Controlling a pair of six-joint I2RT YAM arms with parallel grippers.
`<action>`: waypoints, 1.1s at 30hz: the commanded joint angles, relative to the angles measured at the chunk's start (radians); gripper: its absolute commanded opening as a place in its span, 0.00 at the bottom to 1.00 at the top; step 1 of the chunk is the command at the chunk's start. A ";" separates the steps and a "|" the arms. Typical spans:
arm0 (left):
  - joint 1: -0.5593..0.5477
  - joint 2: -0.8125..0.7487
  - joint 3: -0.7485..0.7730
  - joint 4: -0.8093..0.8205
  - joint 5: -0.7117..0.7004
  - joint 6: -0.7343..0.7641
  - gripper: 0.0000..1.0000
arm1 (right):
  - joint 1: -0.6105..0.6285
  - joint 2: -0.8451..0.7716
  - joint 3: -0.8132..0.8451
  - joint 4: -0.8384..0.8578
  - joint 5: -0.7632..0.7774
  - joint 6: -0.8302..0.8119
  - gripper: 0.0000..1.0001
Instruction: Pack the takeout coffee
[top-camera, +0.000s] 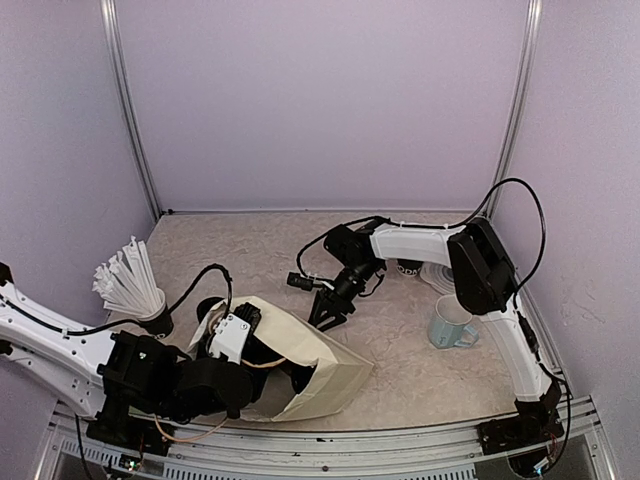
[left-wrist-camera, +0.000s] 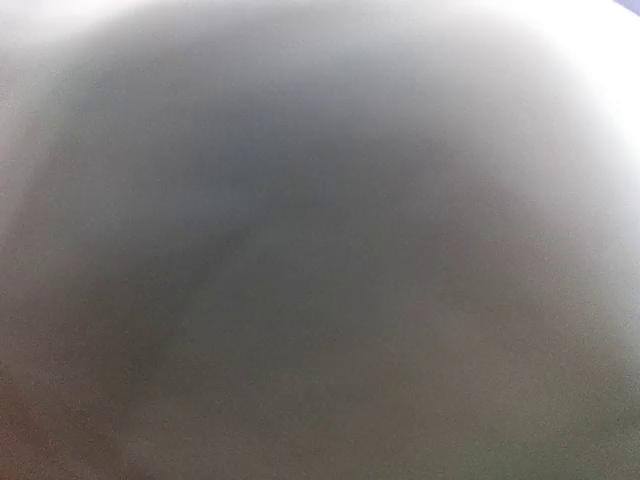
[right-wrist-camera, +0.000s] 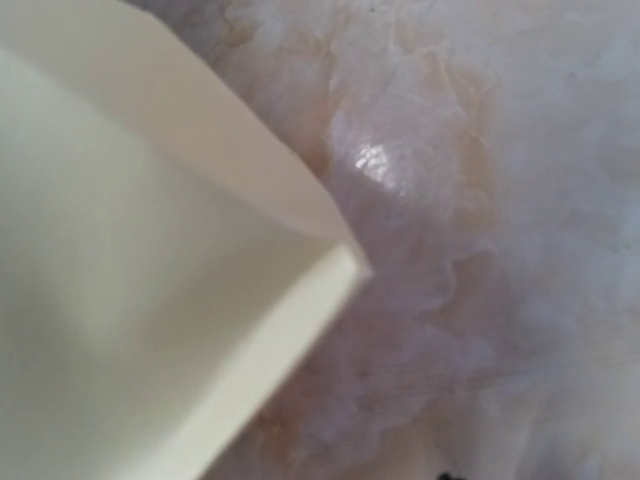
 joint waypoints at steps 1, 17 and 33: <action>0.022 0.011 -0.024 0.023 0.033 0.015 0.48 | 0.026 0.016 0.019 -0.017 -0.033 -0.016 0.49; 0.063 0.075 0.057 -0.005 0.090 0.053 0.49 | 0.061 0.014 -0.001 -0.019 -0.032 -0.052 0.49; 0.120 0.264 0.335 -0.341 0.534 0.013 0.48 | 0.112 -0.010 -0.042 -0.040 -0.061 -0.097 0.50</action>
